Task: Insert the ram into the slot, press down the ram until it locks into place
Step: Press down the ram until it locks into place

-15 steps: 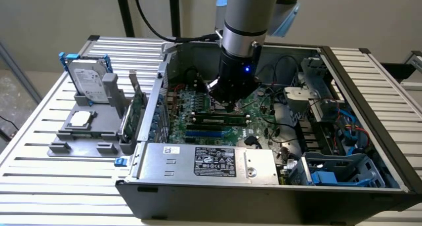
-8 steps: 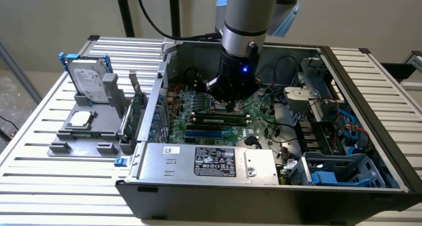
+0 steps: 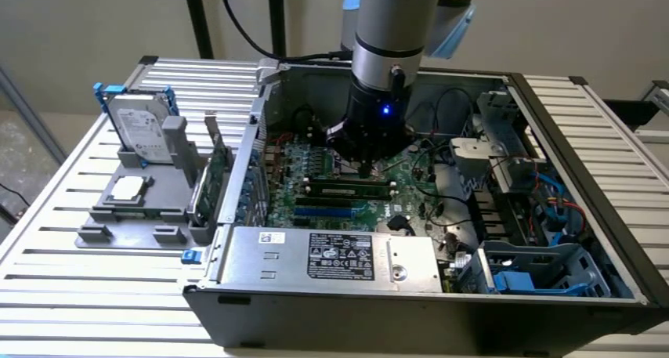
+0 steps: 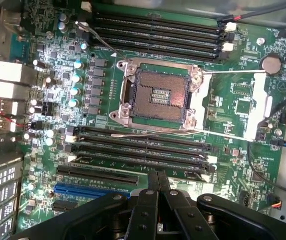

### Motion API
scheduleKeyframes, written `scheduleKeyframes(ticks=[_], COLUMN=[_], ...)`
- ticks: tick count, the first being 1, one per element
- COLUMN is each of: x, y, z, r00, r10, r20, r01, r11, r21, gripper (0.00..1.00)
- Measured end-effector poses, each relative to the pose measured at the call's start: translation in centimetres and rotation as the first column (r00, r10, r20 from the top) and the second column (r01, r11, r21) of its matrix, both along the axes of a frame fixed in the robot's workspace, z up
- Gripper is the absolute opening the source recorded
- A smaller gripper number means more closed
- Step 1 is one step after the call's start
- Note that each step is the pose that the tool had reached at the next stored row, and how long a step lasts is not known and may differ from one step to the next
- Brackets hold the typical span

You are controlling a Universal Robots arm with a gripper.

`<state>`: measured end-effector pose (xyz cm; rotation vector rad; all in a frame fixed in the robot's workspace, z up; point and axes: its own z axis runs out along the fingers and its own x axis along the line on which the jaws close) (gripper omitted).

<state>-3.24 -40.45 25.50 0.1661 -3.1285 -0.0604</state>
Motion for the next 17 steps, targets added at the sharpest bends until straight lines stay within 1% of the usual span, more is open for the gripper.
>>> scheduleKeyframes(ticks=[4,6,8,17], x=[-0.2,-0.6,-1.0,-1.0], y=[-0.9,-1.16,-1.22,-1.23], z=[0.23,0.31,0.33,0.33], r00=[1.0,1.0,1.0,1.0], r10=[-0.001,-0.001,-0.001,-0.001], r20=[-0.0001,-0.0001,0.0,-0.0001], r01=[0.001,0.001,0.001,0.001], r11=[1.0,1.0,1.0,1.0], r21=[-0.0002,-0.0002,-0.0001,-0.0002], gripper=[0.11,0.11,0.11,0.11])
